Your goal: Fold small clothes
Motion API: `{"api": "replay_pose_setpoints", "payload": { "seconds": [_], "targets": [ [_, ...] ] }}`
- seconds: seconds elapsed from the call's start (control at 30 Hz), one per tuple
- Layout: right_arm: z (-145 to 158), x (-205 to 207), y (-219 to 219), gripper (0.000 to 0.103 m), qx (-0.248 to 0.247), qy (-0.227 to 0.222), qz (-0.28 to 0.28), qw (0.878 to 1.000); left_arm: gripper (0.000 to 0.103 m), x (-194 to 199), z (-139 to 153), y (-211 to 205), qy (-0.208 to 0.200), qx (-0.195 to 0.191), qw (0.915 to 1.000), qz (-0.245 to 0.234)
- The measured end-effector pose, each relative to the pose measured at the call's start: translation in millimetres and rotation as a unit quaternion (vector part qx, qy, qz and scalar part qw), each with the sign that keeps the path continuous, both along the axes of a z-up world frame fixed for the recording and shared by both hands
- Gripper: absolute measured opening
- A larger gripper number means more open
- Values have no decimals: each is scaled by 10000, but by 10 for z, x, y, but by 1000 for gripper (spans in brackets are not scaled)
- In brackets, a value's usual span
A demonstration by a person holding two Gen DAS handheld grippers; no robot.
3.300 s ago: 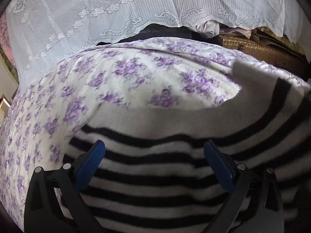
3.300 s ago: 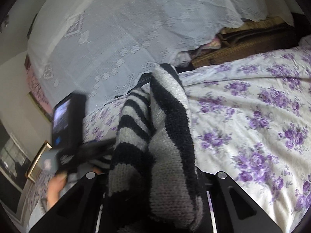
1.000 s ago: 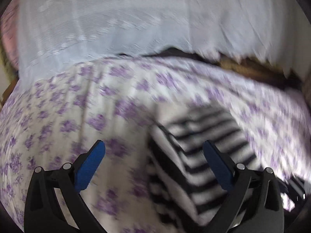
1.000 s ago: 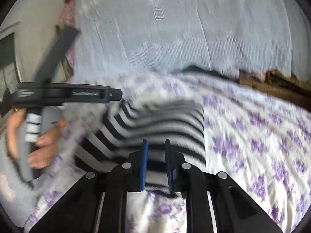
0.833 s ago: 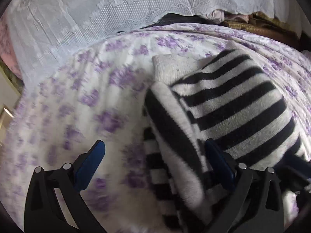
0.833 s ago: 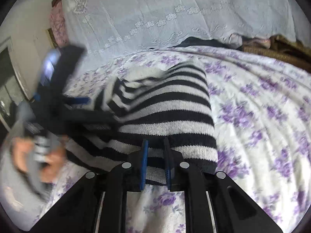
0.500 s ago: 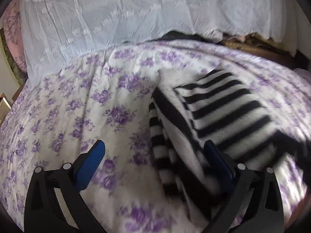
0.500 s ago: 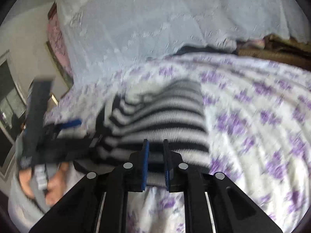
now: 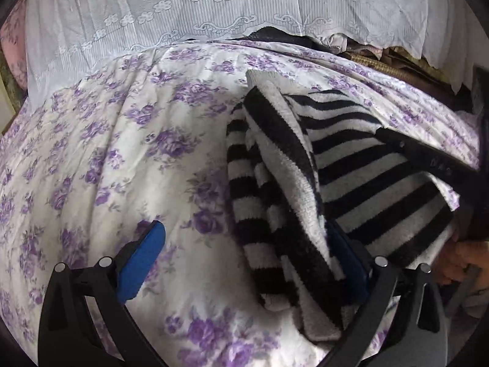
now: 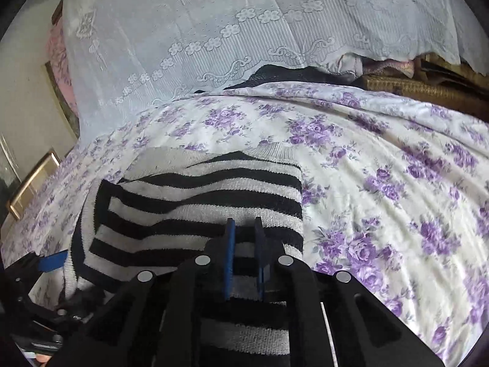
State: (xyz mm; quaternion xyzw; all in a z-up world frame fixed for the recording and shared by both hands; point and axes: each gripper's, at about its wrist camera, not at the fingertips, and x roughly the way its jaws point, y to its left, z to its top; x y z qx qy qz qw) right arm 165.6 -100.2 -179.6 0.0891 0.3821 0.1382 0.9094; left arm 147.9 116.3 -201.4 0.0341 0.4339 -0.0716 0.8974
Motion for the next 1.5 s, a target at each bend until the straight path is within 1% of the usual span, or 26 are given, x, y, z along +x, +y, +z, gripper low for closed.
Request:
{"api": "replay_pose_setpoints", "payload": {
  "seconds": [0.07,0.1,0.13,0.2,0.27,0.33,0.37,0.43,0.47,0.5,0.53,0.6,0.67,0.73,0.8,0.87,0.97,1.0,1.03,1.07,1.1,1.17,1.27,1.37,1.43,1.5],
  "targets": [
    [33,-43,-17,11,54,-83,-69,9999,99,-1,11,-16,-44,51,10000,18],
    [73,-120,-38,11,88,-197,-112,9997,99,-36,56,16,-112,5,9999,68],
    [140,-216,-42,16,12,-298,-141,9995,99,-63,104,53,-184,-69,9998,103],
    [282,-390,-60,17,7,-485,-62,9988,99,-114,208,116,-318,-249,9991,158],
    [416,-588,-117,17,162,-670,-9,9976,99,-143,287,150,-335,-450,9984,122],
    [460,-721,-127,17,165,-684,123,9974,99,-159,329,134,-336,-593,9977,34],
    [433,-739,-117,17,137,-605,181,9979,99,-174,331,103,-354,-575,9977,-31],
    [244,-724,-78,18,41,-180,317,9993,99,-149,253,5,-324,-182,9993,3],
    [122,-736,-85,18,47,-116,305,9995,99,-112,157,-45,-223,26,9997,12],
    [92,-756,-87,18,78,-175,316,9993,99,-63,23,-84,-59,47,10000,-55],
    [105,-749,-79,18,40,-162,337,9993,99,-51,11,-70,-33,-37,10000,-33],
    [119,-754,-65,18,-20,-181,330,9993,99,-67,57,-50,-71,-42,10000,1],
    [147,-813,-72,18,-29,-314,273,9991,99,-99,64,-75,-170,64,9998,35],
    [260,-910,-79,19,-107,-554,169,9983,98,-155,114,-111,-362,238,9990,58],
    [372,-1015,-72,21,-98,-828,193,9963,98,-208,179,-118,-504,256,9984,52],
    [427,-1036,-63,22,-99,-921,225,9954,98,-248,228,-123,-624,254,9977,67],
    [387,-1007,-29,25,-116,-855,307,9958,98,-273,283,-139,-809,348,9961,110],
    [347,-983,-13,28,-172,-774,323,9963,98,-276,285,-139,-818,355,9960,107],
    [268,-930,6,33,-242,-585,334,9974,98,-265,274,-145,-797,390,9960,112],
    [199,-906,7,34,-255,-455,336,9981,98,-243,237,-155,-740,476,9960,136],
    [157,-888,-13,35,-189,-432,328,9983,99,-226,208,-157,-698,522,9961,149],
    [154,-878,-42,35,-47,-410,349,9985,99,-208,184,-149,-643,499,9966,149],
    [173,-894,-31,35,-83,-473,328,9983,99,-218,190,-139,-669,501,9964,155],
    [250,-924,-61,41,-54,-616,249,9978,99,-239,220,-143,-704,471,9963,130],
    [304,-927,-122,45,56,-707,172,9973,99,-258,275,-130,-726,303,9969,55],
    [307,-877,-155,49,129,-662,146,9976,99,-233,339,-109,-710,61,9975,-14]
  ]
}}
